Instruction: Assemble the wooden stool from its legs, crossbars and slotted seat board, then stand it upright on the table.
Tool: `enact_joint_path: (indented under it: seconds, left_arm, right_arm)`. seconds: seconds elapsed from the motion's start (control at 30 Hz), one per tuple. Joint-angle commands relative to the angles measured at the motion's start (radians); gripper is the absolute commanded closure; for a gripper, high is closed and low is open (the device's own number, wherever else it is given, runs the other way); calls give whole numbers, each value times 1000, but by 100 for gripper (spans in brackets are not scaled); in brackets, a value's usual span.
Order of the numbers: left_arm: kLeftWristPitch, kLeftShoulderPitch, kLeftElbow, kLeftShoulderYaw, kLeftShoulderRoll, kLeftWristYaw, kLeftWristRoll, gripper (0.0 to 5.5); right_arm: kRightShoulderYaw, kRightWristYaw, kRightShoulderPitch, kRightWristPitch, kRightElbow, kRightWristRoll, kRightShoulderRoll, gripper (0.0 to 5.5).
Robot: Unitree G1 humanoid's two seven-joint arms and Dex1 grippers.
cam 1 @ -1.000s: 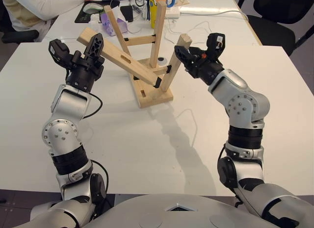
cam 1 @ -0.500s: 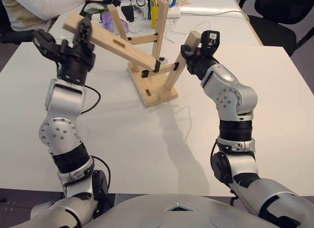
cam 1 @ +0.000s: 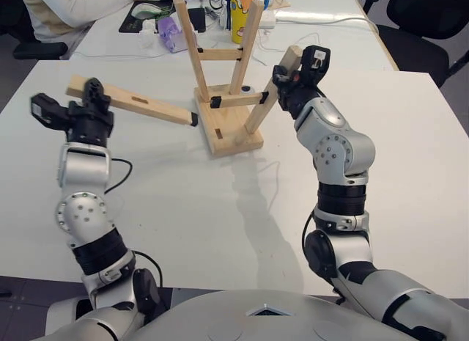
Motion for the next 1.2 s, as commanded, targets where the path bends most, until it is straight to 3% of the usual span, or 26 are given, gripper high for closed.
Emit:
enact_joint_path:
  seconds: [0.03, 0.6, 1.2]
  left_arm:
    - [-32, -6, 32, -31, -71, 29, 28, 446]
    - [-97, 35, 125, -121, -160, 65, 307, 446]
    - [-257, -26, 128, -203, -138, 53, 574, 446]
  right_arm:
    - [14, -37, 31, -18, -37, -57, 7, 437]
    - [34, -31, 66, -32, -87, -112, 53, 438]
    - [15, -28, 70, 8, -117, -84, 128, 442]
